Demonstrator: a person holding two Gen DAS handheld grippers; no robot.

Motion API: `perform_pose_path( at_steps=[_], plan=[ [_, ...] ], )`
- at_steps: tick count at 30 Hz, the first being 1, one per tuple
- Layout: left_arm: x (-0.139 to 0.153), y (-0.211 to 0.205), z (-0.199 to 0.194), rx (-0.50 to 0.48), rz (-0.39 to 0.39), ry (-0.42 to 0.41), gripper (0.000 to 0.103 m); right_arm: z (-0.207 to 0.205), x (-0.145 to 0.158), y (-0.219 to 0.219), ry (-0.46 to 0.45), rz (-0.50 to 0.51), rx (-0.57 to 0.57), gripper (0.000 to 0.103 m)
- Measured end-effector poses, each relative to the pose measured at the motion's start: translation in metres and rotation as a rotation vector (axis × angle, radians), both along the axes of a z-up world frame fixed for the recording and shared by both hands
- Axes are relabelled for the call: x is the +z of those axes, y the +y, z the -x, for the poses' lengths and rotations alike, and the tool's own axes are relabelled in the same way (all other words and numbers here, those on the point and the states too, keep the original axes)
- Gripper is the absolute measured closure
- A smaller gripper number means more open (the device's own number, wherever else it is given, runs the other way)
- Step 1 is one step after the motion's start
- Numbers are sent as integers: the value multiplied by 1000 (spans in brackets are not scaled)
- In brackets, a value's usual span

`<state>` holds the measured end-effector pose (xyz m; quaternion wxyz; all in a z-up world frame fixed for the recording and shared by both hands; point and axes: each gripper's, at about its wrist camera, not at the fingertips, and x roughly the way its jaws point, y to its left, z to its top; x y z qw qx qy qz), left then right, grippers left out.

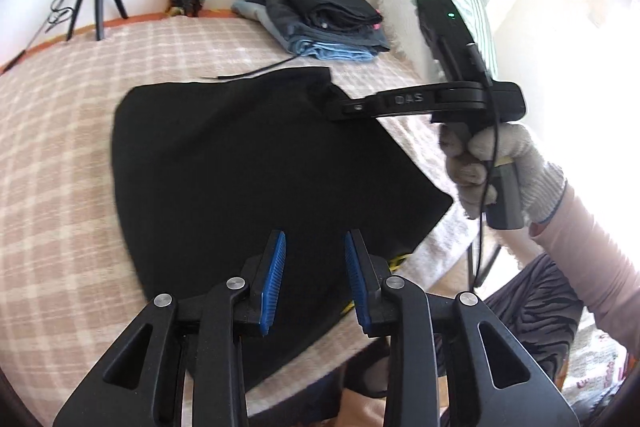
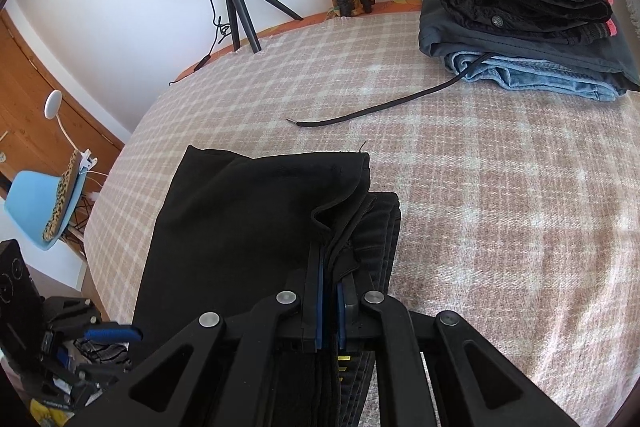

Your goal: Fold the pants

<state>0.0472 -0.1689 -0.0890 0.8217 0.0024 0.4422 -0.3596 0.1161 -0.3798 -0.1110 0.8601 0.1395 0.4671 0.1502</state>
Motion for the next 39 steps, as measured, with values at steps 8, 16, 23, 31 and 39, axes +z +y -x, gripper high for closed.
perform_pose_path(
  at_steps=[8, 16, 23, 31, 39],
  plan=[
    [-22, 19, 0, 39, -57, 41, 74, -25, 0, -2, 17, -73, -65, 76],
    [-31, 4, 12, -47, -105, 26, 74, -6, 9, 7, 31, 170, -101, 99],
    [-33, 1, 19, -74, -93, 35, 74, 9, 48, 16, -170, 219, -118, 72],
    [-32, -1, 24, -80, -79, 36, 74, -9, 28, 47, -114, 137, -6, 71],
    [-9, 28, 6, 23, -33, 39, 73, 43, 1, 24, -63, 262, -41, 70]
  ],
)
